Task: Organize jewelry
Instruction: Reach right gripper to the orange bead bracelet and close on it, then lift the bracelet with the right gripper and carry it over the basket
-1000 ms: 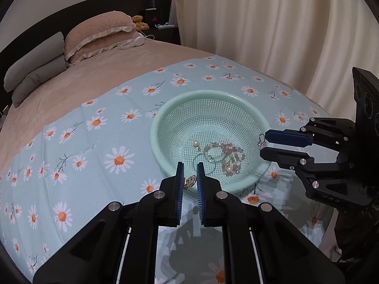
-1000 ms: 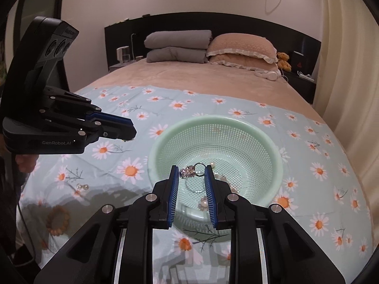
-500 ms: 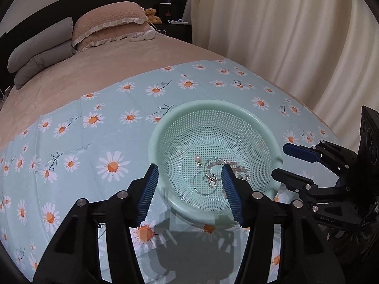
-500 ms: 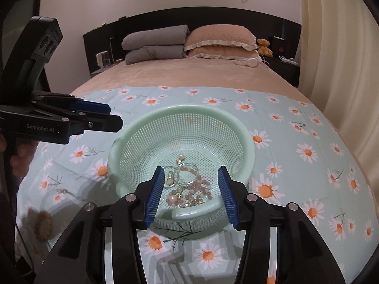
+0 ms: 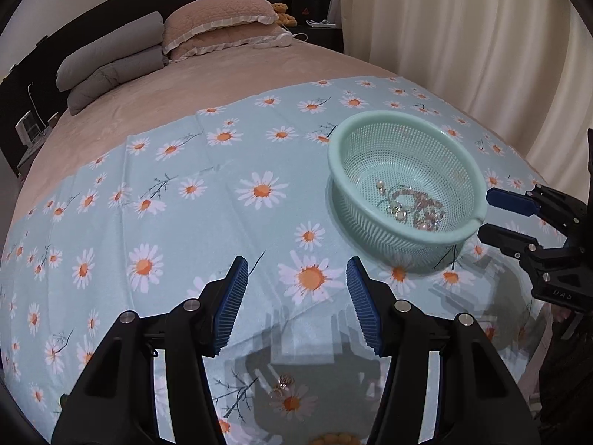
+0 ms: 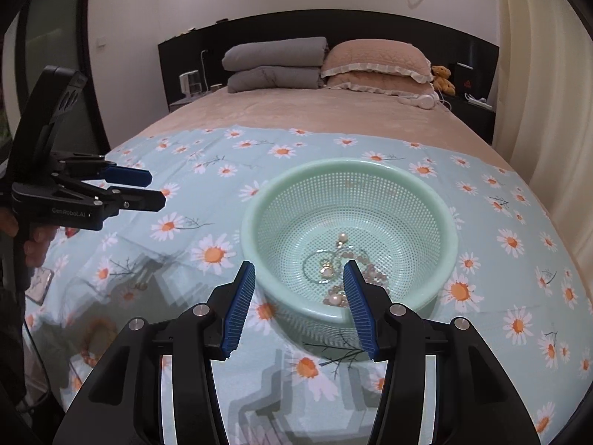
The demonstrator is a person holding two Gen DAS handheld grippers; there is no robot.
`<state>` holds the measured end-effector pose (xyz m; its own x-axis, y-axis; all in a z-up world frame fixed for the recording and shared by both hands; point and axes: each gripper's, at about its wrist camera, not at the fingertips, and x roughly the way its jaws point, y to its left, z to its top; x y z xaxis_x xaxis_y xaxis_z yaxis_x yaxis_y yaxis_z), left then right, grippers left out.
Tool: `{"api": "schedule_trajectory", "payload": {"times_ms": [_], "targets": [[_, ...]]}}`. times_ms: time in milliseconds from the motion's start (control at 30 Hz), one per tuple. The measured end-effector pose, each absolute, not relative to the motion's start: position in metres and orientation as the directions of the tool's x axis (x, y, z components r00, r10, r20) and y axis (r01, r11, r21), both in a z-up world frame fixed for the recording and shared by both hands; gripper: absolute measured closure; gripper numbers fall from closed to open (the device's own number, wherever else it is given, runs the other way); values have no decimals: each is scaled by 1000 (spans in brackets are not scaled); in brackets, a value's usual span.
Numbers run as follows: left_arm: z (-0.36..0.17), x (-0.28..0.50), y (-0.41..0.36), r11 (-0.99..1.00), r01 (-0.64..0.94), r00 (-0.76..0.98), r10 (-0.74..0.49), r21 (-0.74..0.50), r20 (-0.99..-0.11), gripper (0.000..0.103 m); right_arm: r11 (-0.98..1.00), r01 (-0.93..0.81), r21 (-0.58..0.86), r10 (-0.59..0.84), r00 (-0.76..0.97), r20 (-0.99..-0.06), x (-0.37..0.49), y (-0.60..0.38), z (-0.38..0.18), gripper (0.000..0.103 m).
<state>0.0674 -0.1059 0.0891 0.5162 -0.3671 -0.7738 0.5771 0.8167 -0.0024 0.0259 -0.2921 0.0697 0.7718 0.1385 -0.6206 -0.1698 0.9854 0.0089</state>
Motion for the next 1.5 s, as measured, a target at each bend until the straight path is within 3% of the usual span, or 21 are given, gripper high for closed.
{"api": "schedule_trajectory", "payload": {"times_ms": [767,933,967,1000,1033,1067,1333,1500], "targets": [[3,36,-66,812,581,412,-354,-57,-839,47,869,-479,123,406,550,-730,-11,-139,-10,57],[-11,35,-68,805,591,401,-357,-60,-844,47,890,-451,72,346,563,-750,-8,-123,-26,75],[-11,35,-67,805,590,401,-360,-64,-842,50,892,-448,56,336,576,-746,-9,-122,-26,81],[-10,35,-66,805,589,398,-367,-72,-841,65,892,-449,57,338,577,-744,-9,-122,-27,89],[-10,36,-66,803,591,391,-376,-84,-840,76,891,-449,62,342,575,-743,-10,-123,-27,91],[-9,36,-66,797,596,376,-387,-100,-842,94,890,-452,62,344,575,-742,-11,-124,-27,92],[-7,27,-69,790,607,391,-388,-83,-835,95,884,-458,91,366,558,-744,-15,-137,-21,92],[7,21,-70,779,622,402,-409,-83,-819,101,906,-413,93,346,595,-725,-13,-159,-9,92]]}}
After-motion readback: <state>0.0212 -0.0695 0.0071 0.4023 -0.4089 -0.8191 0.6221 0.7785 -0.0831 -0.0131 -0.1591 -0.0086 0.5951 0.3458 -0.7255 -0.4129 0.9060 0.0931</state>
